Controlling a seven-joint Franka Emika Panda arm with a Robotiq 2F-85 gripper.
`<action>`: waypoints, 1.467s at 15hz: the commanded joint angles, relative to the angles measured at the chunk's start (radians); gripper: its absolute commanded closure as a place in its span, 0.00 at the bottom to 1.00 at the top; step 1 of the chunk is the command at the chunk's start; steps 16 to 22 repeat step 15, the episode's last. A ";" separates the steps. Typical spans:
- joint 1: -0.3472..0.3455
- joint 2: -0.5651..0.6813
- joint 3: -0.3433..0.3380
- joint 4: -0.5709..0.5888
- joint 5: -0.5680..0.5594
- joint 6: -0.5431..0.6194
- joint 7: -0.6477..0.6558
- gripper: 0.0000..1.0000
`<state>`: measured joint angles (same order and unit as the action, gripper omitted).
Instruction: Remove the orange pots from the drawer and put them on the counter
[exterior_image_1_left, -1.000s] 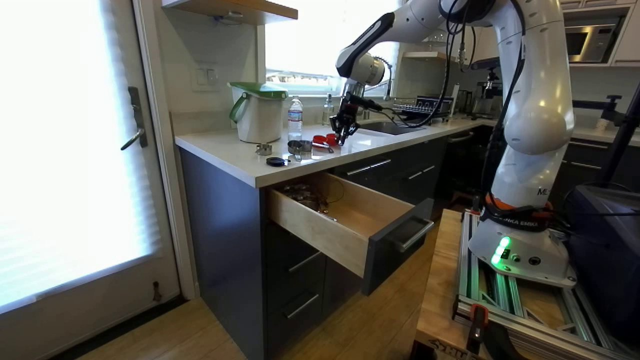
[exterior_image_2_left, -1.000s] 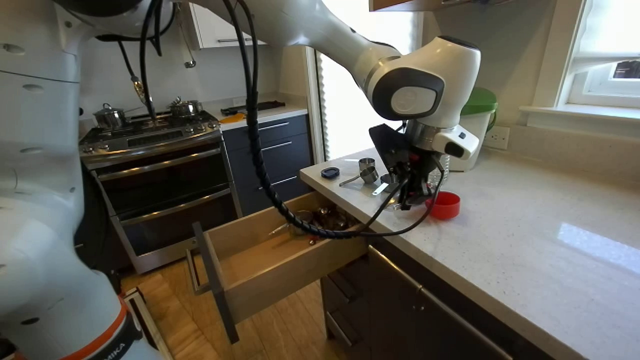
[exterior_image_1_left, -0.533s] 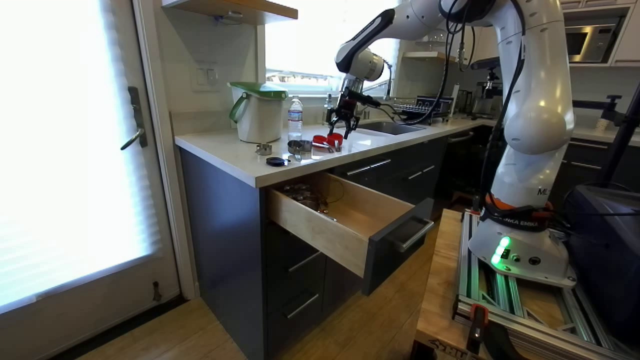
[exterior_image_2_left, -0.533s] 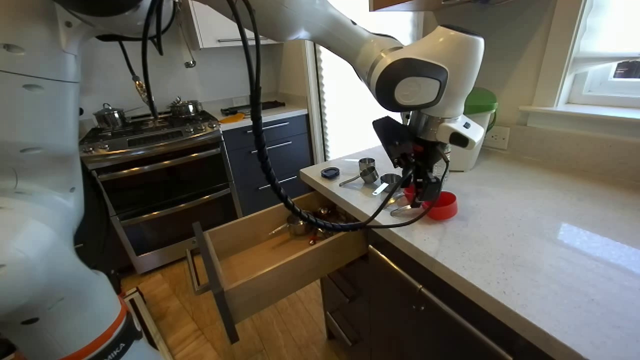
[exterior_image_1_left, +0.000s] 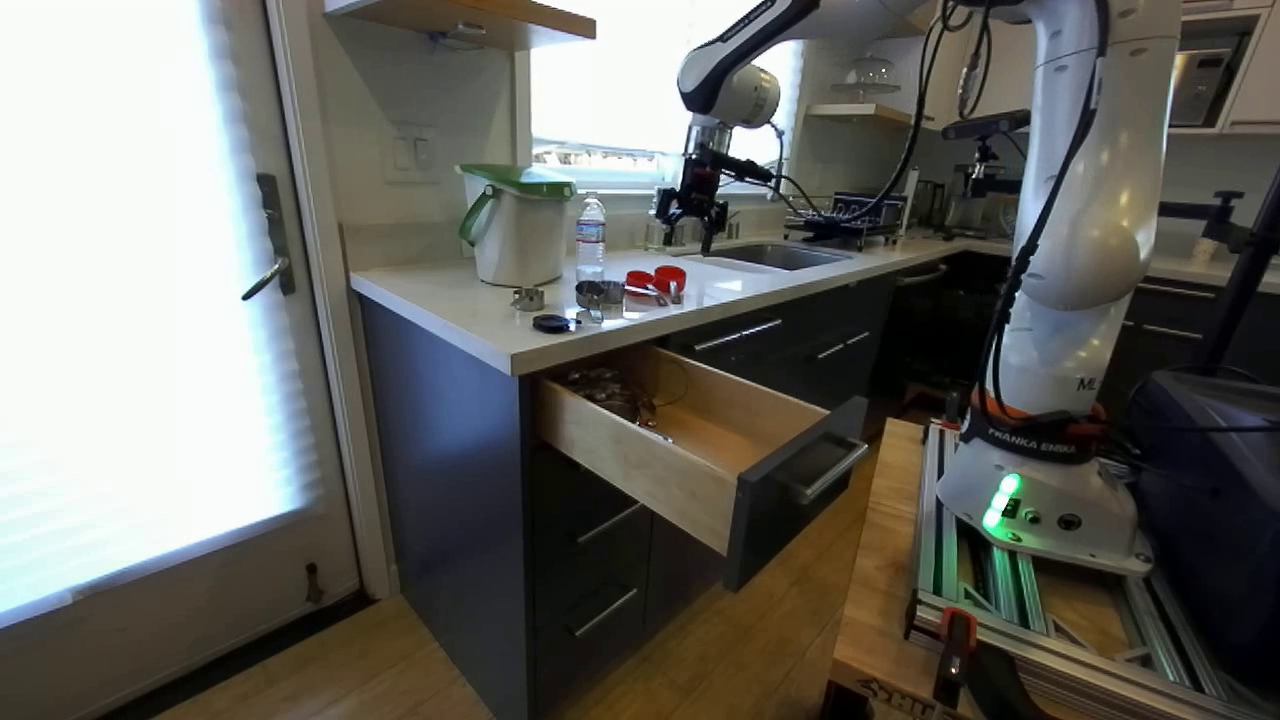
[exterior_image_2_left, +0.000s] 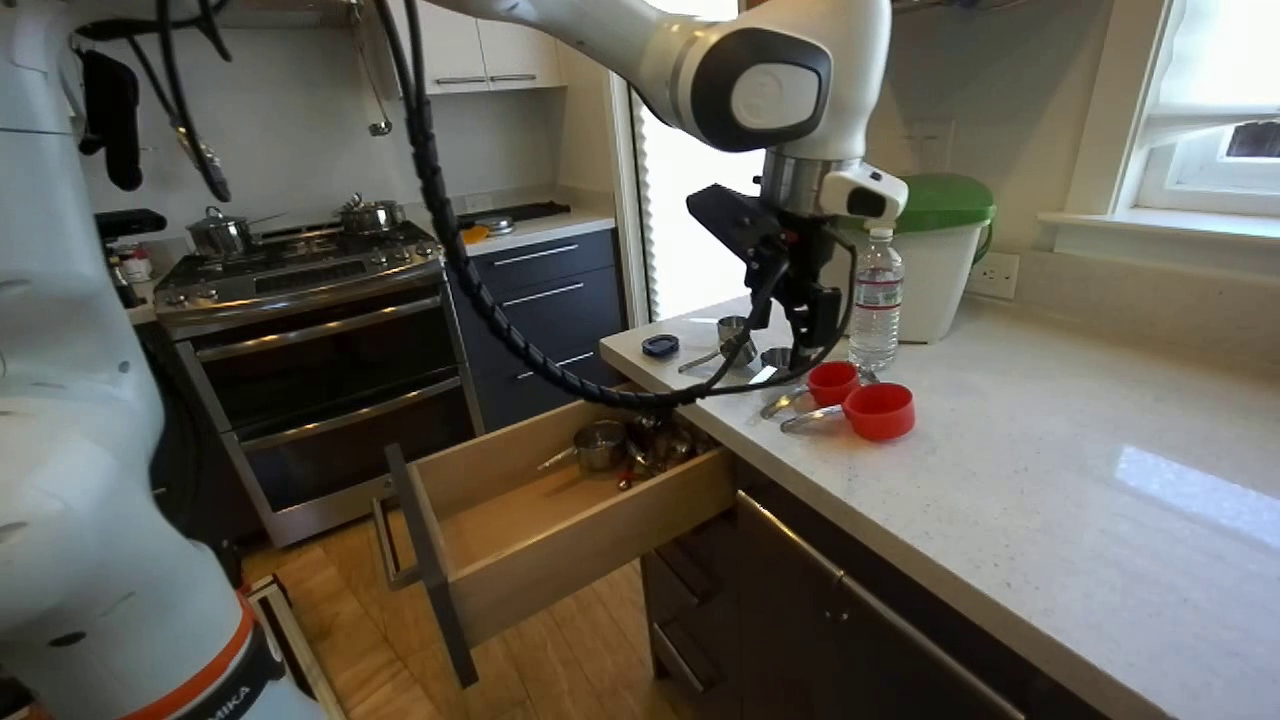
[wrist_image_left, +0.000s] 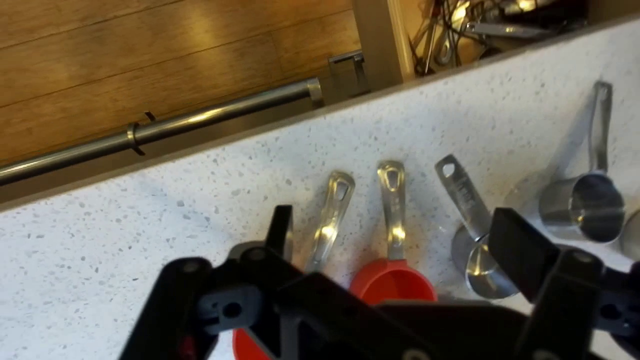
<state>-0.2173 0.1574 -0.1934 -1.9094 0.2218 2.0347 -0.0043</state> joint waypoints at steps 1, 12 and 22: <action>0.036 -0.224 0.024 -0.202 -0.094 -0.004 -0.061 0.00; 0.130 -0.457 0.053 -0.383 -0.086 -0.097 -0.316 0.00; 0.137 -0.473 0.053 -0.405 -0.086 -0.097 -0.336 0.00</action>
